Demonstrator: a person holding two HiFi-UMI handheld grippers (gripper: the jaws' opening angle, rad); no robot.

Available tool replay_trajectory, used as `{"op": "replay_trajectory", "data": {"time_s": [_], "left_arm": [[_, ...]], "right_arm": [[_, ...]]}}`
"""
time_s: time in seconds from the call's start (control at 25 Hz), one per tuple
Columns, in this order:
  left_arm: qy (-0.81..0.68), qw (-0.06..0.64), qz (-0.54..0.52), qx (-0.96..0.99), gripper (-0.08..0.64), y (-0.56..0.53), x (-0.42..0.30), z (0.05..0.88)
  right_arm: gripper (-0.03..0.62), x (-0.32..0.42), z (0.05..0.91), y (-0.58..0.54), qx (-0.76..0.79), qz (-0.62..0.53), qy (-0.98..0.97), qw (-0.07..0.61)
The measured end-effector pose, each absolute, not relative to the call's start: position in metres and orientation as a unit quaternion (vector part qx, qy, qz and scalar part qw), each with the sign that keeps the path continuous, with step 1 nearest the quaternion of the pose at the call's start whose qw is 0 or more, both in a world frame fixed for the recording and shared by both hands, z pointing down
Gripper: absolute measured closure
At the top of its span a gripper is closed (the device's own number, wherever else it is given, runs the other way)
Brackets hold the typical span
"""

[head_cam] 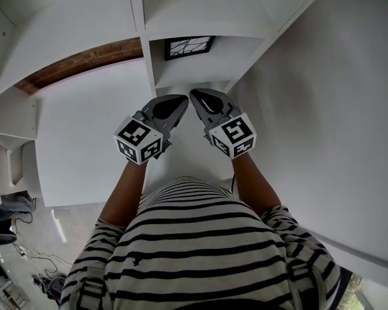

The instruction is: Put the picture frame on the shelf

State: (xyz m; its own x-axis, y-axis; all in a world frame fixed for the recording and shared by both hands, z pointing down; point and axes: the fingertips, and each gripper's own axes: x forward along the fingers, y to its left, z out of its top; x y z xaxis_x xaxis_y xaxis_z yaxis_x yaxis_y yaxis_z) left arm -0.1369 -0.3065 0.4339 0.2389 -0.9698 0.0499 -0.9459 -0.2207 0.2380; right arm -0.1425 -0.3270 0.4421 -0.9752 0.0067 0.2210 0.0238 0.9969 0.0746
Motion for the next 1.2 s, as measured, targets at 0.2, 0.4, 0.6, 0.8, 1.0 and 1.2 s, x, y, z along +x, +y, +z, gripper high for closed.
{"op": "replay_trajectory", "data": {"time_s": [0.2, 0.4, 0.6, 0.8, 1.0, 1.2], "left_arm": [[-0.598, 0.105, -0.08, 0.791, 0.549, -0.295, -0.121, 0.428], [-0.573, 0.096, -0.107, 0.807, 0.552, -0.283, -0.101, 0.423], [-0.55, 0.103, -0.109, 0.822, 0.552, -0.264, -0.08, 0.425], [-0.535, 0.121, -0.118, 0.828, 0.551, -0.241, -0.061, 0.434], [-0.532, 0.115, -0.124, 0.83, 0.551, -0.233, -0.058, 0.433], [-0.53, 0.099, -0.11, 0.835, 0.551, -0.235, -0.06, 0.425]], "right_arm": [[0.584, -0.123, 0.43, -0.305, -0.049, -0.006, -0.997, 0.066], [0.584, -0.102, 0.426, -0.294, -0.052, 0.021, -0.997, 0.045], [0.584, -0.082, 0.428, -0.276, -0.053, 0.037, -0.996, 0.056], [0.586, -0.065, 0.434, -0.252, -0.068, 0.06, -0.994, 0.059], [0.586, -0.061, 0.431, -0.243, -0.073, 0.053, -0.994, 0.058], [0.586, -0.064, 0.423, -0.245, -0.083, 0.04, -0.994, 0.052]]}}
